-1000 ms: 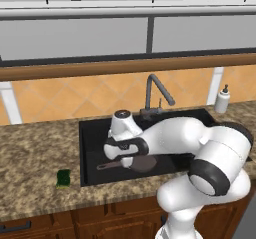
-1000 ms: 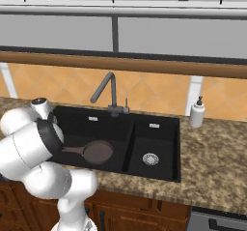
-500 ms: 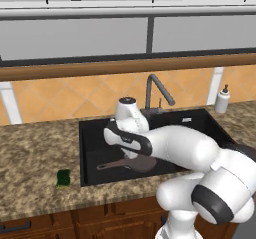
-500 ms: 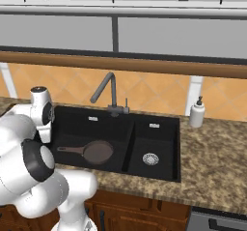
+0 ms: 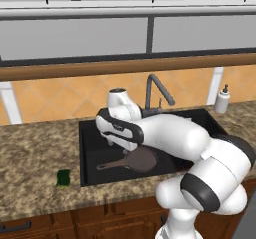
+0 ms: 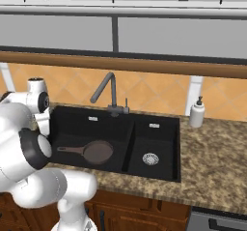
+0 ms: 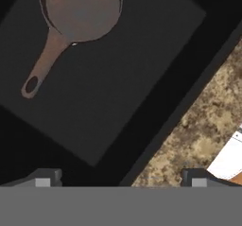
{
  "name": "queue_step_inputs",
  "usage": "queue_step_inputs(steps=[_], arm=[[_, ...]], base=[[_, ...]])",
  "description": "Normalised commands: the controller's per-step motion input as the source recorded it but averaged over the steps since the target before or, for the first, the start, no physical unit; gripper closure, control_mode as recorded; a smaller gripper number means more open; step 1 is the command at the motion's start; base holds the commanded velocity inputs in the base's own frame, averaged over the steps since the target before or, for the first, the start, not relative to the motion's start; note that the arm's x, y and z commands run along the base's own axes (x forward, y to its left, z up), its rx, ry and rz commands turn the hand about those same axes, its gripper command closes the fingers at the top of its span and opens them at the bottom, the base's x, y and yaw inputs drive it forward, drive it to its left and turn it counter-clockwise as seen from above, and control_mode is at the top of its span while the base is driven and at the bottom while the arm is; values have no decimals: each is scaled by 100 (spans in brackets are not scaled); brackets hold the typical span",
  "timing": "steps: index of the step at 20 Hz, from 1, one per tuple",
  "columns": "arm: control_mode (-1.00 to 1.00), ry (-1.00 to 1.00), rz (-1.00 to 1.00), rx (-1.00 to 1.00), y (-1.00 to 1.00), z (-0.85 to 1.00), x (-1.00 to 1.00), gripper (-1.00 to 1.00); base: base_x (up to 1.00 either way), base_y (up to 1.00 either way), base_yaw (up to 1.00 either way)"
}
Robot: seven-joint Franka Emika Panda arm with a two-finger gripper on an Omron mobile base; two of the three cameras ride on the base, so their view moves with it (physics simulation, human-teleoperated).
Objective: Pick the pan and sponge and place them into the sink. Then turn on the water.
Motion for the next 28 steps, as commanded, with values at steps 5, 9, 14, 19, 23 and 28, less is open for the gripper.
queue_step_inputs(steps=[5, 9, 14, 19, 23, 28], arm=[[-100, 10, 31, -3, 20, 0, 0, -100], [-100, 1, 19, 3, 15, 0, 0, -100], [-100, -8, 15, 6, 14, 0, -5, -100], [-100, -7, 15, 2, 29, 0, -8, -100], [-100, -4, 18, 3, 28, 0, -4, -100], [-100, -5, 16, 5, 18, 0, -6, -100]], base=[[0, 0, 0], [0, 0, 0], [0, 0, 0], [0, 0, 0], [0, 0, 0], [0, 0, 0]])
